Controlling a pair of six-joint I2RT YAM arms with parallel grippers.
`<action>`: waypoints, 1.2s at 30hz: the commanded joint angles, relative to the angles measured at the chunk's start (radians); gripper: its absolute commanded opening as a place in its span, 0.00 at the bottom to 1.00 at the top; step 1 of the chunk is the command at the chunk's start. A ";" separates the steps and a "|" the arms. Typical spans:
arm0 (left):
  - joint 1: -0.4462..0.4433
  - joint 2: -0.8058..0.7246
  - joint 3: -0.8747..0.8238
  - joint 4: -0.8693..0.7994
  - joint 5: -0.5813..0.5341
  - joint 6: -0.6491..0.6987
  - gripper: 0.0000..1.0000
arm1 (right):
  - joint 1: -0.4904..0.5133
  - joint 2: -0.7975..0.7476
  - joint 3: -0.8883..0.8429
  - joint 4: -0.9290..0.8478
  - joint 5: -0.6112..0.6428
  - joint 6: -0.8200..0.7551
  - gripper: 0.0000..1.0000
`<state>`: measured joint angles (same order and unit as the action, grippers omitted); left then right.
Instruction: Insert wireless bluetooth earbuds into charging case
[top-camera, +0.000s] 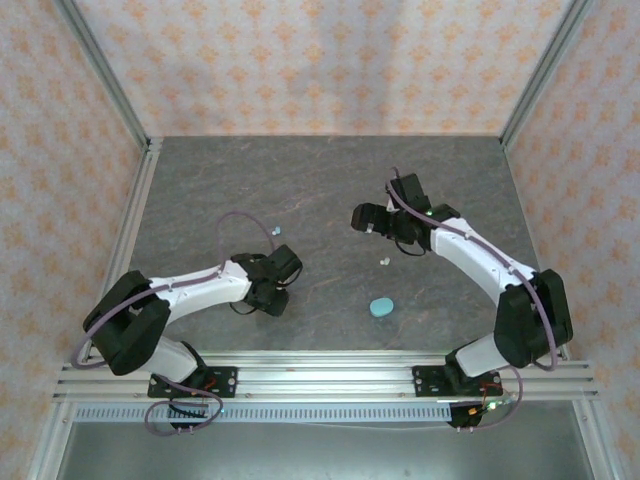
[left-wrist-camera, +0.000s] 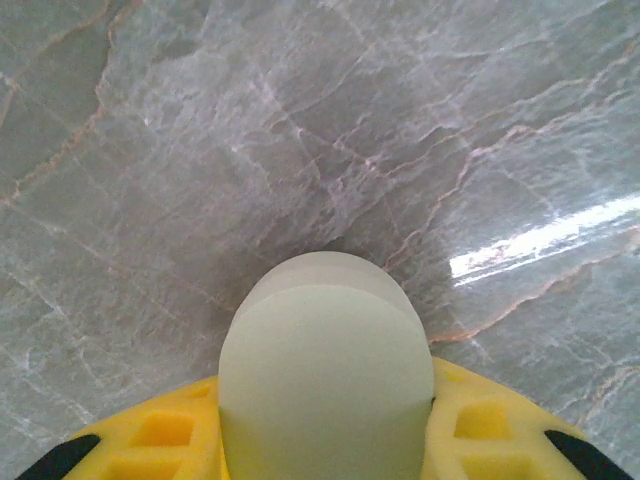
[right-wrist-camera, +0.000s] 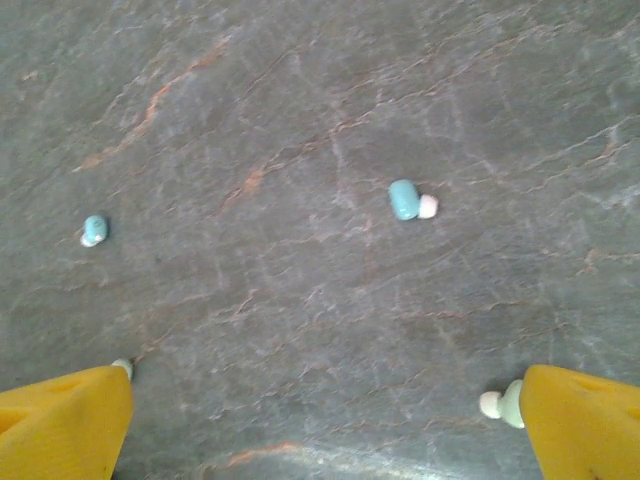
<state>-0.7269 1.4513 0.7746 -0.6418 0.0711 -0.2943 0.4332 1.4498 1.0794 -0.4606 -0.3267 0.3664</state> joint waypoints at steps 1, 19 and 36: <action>-0.010 -0.078 0.050 -0.003 0.009 0.081 0.32 | 0.000 -0.051 -0.012 -0.057 -0.111 0.024 0.98; -0.012 -0.180 0.184 0.265 0.403 0.411 0.32 | 0.122 -0.171 -0.156 0.236 -0.523 0.226 0.93; -0.012 -0.176 0.202 0.330 0.466 0.384 0.31 | 0.165 -0.154 -0.199 0.261 -0.610 0.209 0.75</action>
<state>-0.7273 1.2884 0.9504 -0.3420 0.5175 0.0803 0.5911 1.2915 0.8883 -0.2192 -0.9096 0.5865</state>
